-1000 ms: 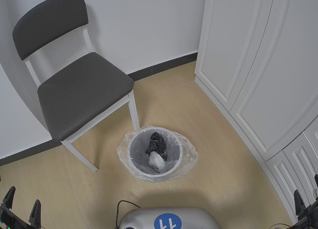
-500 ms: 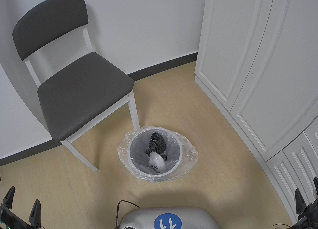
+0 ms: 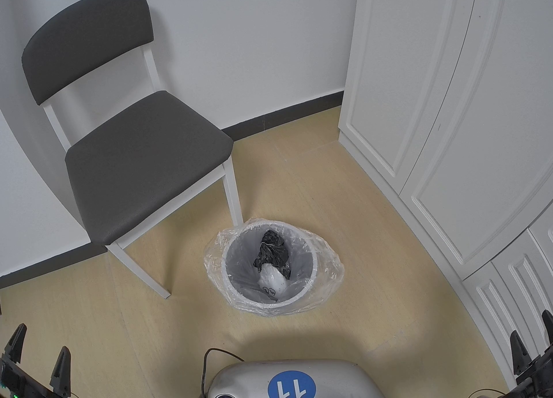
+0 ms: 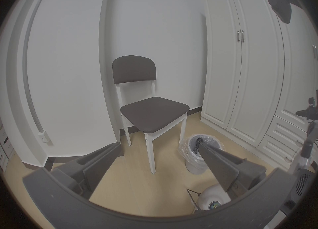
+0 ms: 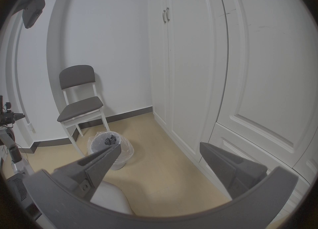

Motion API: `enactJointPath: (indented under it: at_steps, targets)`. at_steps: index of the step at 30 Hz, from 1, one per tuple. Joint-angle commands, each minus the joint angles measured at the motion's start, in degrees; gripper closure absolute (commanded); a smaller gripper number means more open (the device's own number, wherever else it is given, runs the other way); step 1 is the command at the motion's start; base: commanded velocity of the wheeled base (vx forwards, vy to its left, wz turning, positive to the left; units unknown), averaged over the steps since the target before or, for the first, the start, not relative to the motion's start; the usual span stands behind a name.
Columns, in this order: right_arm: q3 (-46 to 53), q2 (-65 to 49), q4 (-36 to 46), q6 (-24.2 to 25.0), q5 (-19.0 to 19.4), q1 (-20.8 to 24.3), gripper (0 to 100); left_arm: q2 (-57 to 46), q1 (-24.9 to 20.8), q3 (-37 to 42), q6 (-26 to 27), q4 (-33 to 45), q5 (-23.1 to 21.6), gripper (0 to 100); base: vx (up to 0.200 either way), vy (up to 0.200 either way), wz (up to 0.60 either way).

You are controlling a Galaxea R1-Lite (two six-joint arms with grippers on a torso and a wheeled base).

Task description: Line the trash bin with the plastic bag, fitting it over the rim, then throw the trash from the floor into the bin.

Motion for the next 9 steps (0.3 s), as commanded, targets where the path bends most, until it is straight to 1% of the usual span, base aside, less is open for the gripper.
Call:
enactJointPath:
  at_steps: [1,9]
  targets:
    - [0.84,-0.85,-0.03,0.01,0.01,0.00,0,-0.93,0.00,1.01,-0.01,0.00,0.01,0,0.000,0.000,0.00]
    - [0.84,-0.85,-0.03,-0.08,0.01,0.00,0,-0.93,0.00,1.01,-0.01,0.00,0.01,0,0.000,0.000,0.00]
